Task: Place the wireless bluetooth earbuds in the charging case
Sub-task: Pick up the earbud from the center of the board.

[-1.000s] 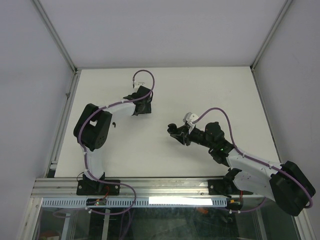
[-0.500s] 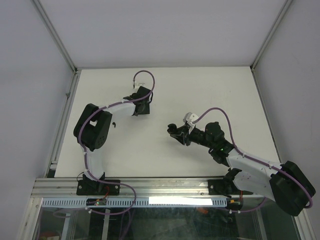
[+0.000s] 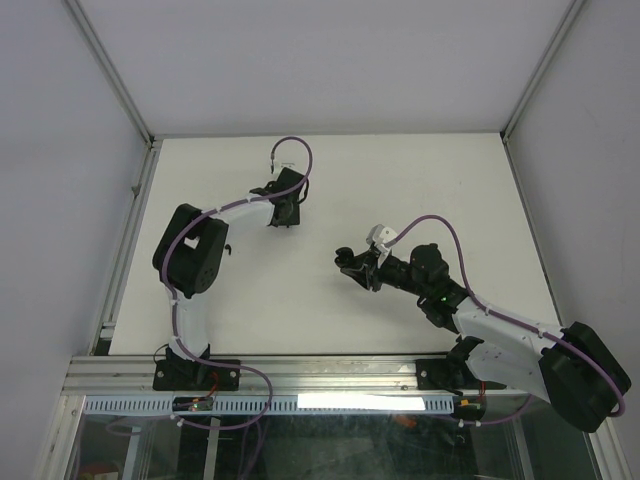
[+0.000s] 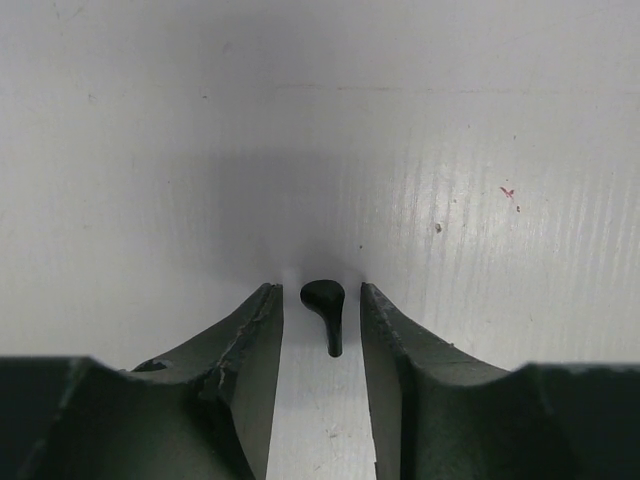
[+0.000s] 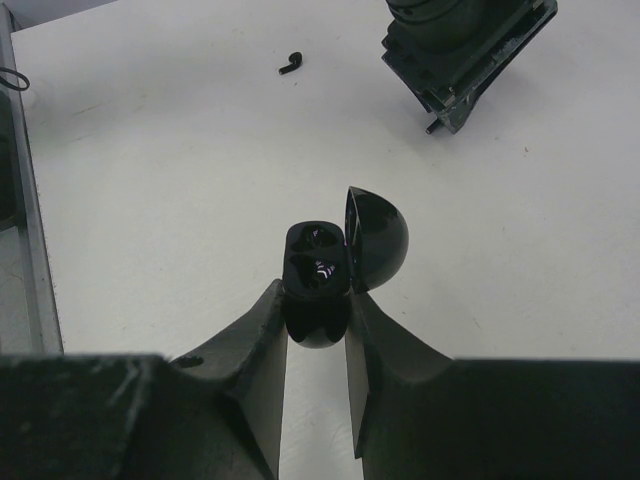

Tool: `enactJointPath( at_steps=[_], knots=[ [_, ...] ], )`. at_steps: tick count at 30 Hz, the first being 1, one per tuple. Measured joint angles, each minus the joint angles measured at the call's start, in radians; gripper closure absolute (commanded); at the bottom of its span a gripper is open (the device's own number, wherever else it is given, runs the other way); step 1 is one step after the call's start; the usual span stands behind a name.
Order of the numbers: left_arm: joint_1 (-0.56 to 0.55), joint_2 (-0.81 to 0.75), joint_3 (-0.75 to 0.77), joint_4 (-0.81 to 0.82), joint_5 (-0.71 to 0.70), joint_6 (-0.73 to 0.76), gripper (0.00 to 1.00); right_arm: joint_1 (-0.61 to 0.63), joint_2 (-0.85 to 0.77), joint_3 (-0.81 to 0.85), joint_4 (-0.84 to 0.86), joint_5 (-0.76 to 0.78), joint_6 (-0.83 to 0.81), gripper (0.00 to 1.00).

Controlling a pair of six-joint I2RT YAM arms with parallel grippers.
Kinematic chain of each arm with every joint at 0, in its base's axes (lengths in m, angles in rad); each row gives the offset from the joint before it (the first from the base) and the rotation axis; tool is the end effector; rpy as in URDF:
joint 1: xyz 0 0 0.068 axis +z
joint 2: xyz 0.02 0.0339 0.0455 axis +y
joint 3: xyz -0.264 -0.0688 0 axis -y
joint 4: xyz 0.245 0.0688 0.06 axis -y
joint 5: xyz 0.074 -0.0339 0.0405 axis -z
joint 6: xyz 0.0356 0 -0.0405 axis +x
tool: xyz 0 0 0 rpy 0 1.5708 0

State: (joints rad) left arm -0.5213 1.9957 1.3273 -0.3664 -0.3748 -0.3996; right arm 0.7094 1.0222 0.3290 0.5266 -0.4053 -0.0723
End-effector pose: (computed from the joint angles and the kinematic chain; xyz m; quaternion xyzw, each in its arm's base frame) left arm 0.3646 -0.1944 0.1572 0.0084 0.9487 0.0453 0.3129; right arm 0.1535 0.1503 0.2107 -0.4051 0.6419 0.3441 0.5527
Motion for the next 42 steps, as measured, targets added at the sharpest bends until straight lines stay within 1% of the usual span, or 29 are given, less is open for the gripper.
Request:
enactJointPath(
  at_steps=[2, 6, 13, 22, 24, 27, 32, 36, 42],
  knots=[
    [0.0, 0.002, 0.004, -0.006, 0.006, 0.0, 0.69, -0.001, 0.0, 0.0, 0.0, 0.0, 0.0, 1.0],
    [0.006, 0.012, 0.023, -0.024, 0.015, 0.0, 0.72, -0.002, 0.0, 0.0, 0.0, 0.0, 0.0, 1.0],
    [0.006, 0.015, 0.029, -0.035, 0.018, 0.0, 0.83, -0.003, 0.0, 0.0, 0.0, -0.003, 0.0, 1.0],
    [0.006, 0.013, 0.031, -0.038, 0.018, 0.002, 0.89, -0.003, 0.009, 0.001, -0.001, -0.011, 0.0, 1.0],
    [0.006, -0.002, 0.011, -0.029, 0.018, 0.005, 0.9, -0.003, 0.016, 0.005, 0.0, -0.014, 0.0, 1.0],
    [0.005, -0.052, -0.041, -0.029, 0.018, 0.009, 0.9, -0.003, 0.031, 0.019, -0.002, -0.021, -0.001, 1.0],
    [-0.01, -0.184, -0.104, -0.016, 0.015, 0.018, 0.9, -0.003, 0.039, 0.045, 0.01, -0.021, 0.005, 1.0],
    [-0.057, -0.327, -0.129, 0.026, 0.008, 0.022, 0.9, -0.002, 0.04, 0.049, 0.05, -0.013, 0.024, 1.0],
    [-0.138, -0.474, -0.165, 0.086, -0.015, 0.023, 0.9, -0.001, 0.041, 0.049, 0.143, 0.016, 0.055, 1.0]
  ],
)
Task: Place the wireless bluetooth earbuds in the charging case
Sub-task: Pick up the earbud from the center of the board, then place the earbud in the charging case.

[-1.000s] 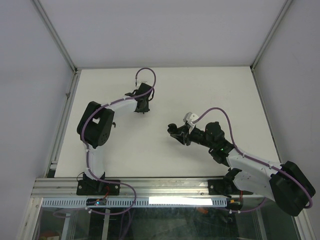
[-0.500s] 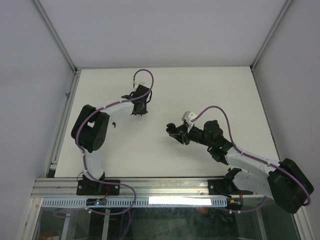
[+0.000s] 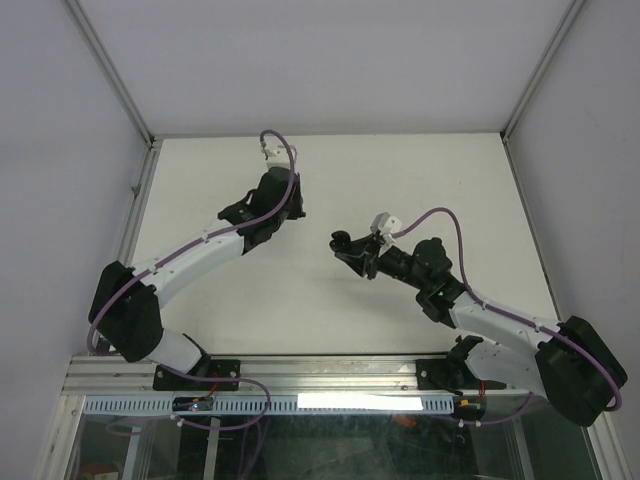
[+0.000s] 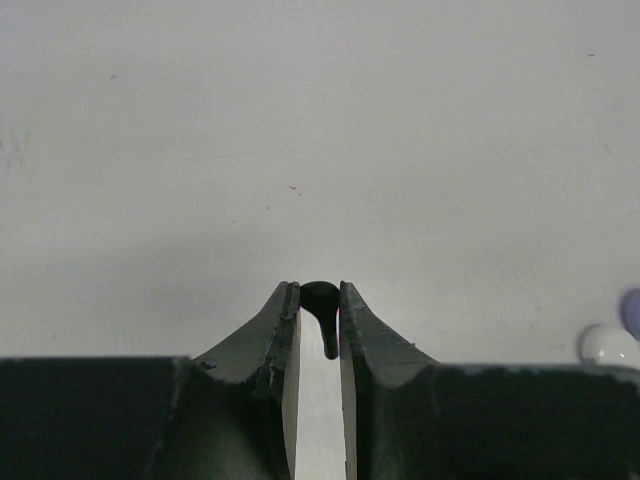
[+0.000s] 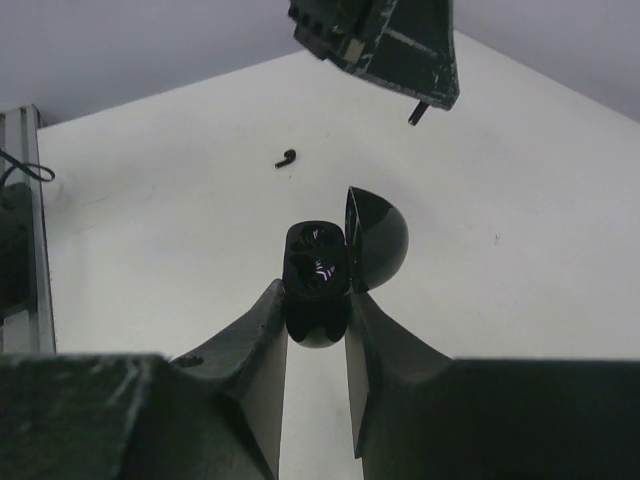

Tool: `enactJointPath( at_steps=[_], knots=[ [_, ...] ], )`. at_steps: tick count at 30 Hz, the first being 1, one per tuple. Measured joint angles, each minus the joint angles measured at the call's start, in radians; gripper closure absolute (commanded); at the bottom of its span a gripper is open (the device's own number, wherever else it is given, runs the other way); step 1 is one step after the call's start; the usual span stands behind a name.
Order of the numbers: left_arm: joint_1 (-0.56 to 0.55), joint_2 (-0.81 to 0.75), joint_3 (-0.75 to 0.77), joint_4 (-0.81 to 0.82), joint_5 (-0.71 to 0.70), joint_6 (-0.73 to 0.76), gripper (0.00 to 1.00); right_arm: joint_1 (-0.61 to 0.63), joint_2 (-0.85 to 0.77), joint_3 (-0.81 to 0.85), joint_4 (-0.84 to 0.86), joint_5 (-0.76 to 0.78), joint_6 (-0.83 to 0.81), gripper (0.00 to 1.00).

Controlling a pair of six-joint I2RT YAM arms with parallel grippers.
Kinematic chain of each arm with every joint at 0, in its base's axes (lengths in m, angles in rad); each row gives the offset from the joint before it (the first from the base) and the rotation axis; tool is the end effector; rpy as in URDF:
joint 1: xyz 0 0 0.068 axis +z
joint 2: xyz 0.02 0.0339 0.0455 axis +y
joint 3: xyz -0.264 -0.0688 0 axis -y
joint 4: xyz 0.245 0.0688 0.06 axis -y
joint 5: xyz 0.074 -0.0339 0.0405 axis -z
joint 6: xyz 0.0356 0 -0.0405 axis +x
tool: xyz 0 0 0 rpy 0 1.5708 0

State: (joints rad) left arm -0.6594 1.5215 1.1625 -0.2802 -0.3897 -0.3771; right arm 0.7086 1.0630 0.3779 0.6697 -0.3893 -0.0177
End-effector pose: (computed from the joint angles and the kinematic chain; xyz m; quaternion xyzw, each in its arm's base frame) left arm 0.2796 -0.1996 0.2835 0.0372 0.8801 -0.0680 0.4685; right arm 0.1630 0.1575 0.2340 -0.3752 0.6053 0.3628 0.6011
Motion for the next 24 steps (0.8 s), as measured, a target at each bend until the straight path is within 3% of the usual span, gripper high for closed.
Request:
enactJointPath(
  at_steps=[12, 24],
  knots=[
    [-0.174, -0.338, -0.162, 0.125, -0.028, 0.007, 0.9, 0.0, 0.008, 0.0, 0.164, 0.007, 0.028, 1.0],
    [-0.296, -0.483, -0.283, 0.325, -0.008, 0.027, 0.91, 0.0, 0.033, 0.034, 0.22, -0.009, 0.04, 1.0]
  ],
)
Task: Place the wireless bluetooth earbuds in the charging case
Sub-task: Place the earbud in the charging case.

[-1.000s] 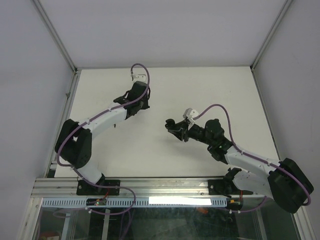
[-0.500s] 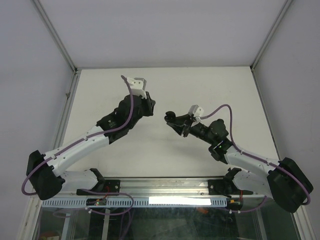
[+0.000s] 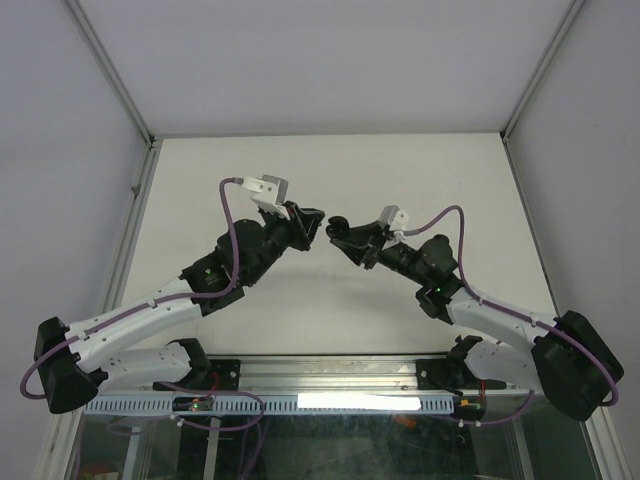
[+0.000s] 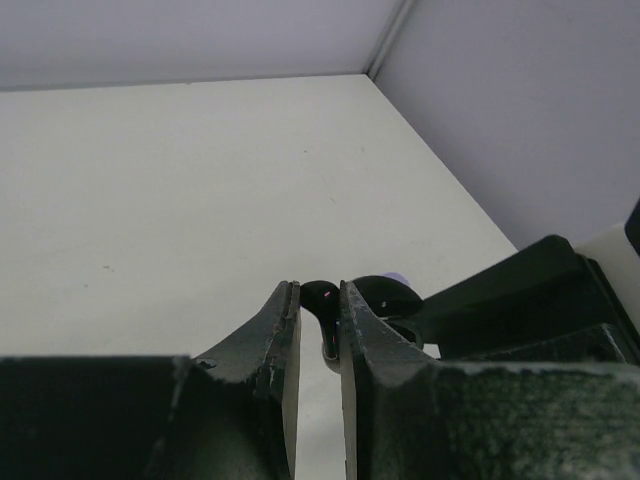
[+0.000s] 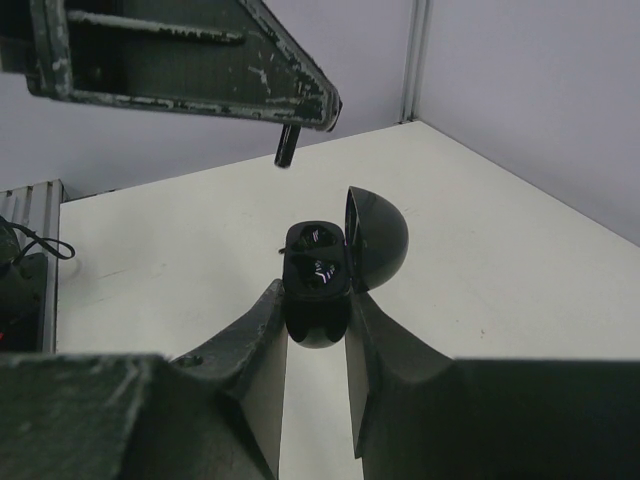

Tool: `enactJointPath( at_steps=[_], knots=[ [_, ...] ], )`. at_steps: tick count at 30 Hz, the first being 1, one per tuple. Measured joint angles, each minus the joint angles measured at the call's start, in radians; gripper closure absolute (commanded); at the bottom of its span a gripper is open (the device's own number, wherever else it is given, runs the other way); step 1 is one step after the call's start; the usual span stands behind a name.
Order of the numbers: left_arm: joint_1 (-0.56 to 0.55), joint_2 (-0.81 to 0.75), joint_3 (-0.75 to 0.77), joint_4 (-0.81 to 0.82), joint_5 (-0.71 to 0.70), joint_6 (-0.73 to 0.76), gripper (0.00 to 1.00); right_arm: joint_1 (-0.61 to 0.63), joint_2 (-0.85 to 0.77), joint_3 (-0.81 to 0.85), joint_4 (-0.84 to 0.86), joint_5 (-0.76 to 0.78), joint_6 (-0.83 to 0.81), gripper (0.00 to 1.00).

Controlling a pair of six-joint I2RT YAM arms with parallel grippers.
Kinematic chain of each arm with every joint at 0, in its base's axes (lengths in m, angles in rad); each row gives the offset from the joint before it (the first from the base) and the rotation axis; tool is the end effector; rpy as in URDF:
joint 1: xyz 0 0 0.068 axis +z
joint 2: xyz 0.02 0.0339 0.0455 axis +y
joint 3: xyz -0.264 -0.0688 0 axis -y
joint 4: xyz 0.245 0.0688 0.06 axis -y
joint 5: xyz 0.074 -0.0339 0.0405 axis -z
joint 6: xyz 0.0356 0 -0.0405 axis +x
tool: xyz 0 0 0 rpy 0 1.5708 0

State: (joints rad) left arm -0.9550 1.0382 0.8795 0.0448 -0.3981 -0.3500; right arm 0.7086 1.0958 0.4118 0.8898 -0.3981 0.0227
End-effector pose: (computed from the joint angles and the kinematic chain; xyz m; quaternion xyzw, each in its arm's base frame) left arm 0.1519 -0.1908 0.3493 0.0923 0.7375 -0.2790 0.6081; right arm 0.1669 0.1612 0.2618 -0.3524 0.5307 0.3885 0.6658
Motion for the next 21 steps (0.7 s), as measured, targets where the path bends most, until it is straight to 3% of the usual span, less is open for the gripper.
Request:
enactJointPath(
  at_steps=[8, 21],
  knots=[
    [-0.095, 0.011, -0.066, 0.13, -0.032, 0.037, 0.91, 0.0, 0.01, 0.0, 0.019, -0.011, 0.022, 1.0],
    [-0.133, 0.066, -0.078, 0.232, -0.099, 0.107, 0.92, 0.0, 0.006, 0.0, 0.033, -0.011, 0.029, 1.0]
  ],
)
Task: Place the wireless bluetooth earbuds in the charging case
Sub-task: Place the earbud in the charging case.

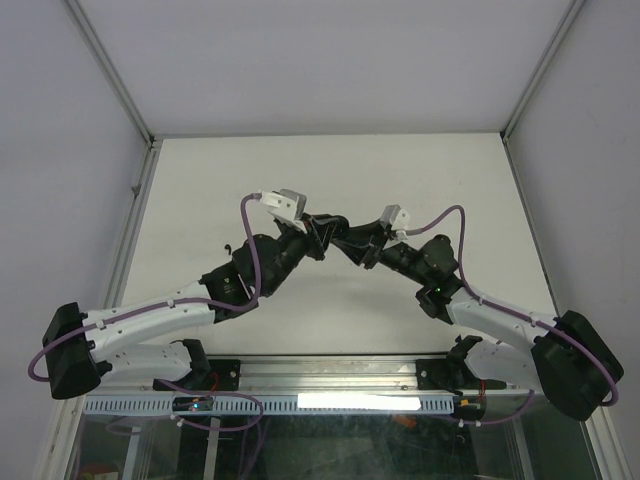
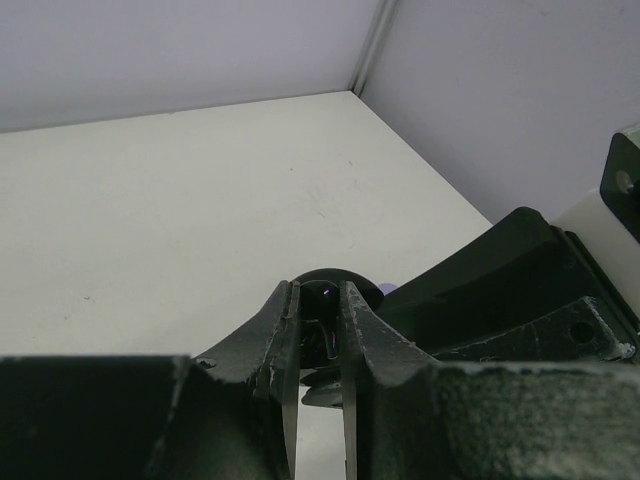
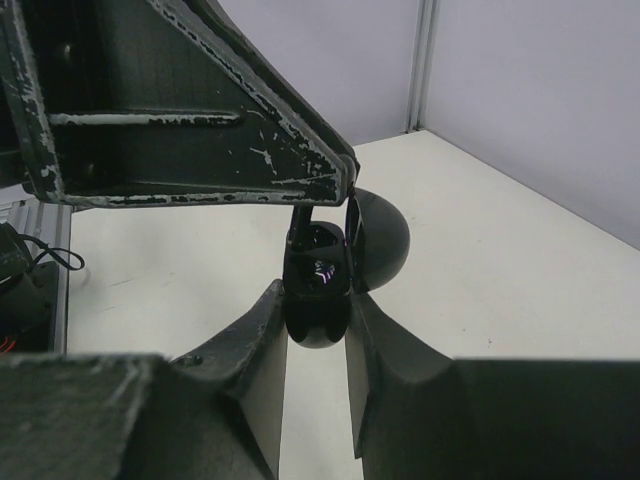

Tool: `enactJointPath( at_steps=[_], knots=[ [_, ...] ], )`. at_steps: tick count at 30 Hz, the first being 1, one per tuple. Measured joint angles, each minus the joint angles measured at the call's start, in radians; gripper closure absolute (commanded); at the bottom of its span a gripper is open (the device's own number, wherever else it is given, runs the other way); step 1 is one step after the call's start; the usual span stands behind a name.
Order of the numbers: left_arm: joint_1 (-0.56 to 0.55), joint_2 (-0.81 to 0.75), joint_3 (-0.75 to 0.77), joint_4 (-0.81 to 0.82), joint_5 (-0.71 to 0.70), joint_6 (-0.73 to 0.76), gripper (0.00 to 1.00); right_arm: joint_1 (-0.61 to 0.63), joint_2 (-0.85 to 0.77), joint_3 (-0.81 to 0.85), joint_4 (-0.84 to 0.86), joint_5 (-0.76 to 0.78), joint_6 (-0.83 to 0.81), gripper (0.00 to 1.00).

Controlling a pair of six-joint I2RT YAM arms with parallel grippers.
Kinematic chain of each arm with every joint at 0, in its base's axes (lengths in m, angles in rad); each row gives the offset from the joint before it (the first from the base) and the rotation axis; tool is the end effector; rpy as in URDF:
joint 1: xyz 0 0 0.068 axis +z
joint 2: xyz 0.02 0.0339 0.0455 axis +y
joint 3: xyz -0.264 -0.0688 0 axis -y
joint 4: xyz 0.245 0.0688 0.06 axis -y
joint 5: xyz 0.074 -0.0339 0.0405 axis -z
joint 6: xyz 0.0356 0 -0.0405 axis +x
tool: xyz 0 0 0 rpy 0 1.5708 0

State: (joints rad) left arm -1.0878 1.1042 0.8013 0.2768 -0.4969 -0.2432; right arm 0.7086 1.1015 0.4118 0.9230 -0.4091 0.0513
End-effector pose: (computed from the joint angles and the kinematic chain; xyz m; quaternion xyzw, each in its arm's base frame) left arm 0.1350 -0.2208 0.3307 0.1280 0.7036 -0.2791 0.6408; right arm 0.1666 0.1614 0.2640 -0.3468 0.5231 0.4019 0.6667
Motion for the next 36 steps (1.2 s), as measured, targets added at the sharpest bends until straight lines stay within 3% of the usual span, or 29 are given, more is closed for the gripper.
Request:
enactJointPath(
  at_steps=[28, 31, 36],
  knots=[
    [-0.04, 0.031, -0.032, 0.071, -0.074, 0.05, 0.91, 0.0, -0.017, 0.0, -0.008, 0.0, 0.004, 1.0],
    [-0.046, 0.032, -0.032, 0.076, -0.077, 0.05, 0.86, 0.0, -0.021, 0.0, -0.008, 0.001, 0.004, 1.0],
    [-0.048, 0.032, -0.032, 0.074, -0.079, 0.049, 0.67, 0.0, -0.022, 0.0, -0.008, 0.001, 0.004, 1.0]
  ],
)
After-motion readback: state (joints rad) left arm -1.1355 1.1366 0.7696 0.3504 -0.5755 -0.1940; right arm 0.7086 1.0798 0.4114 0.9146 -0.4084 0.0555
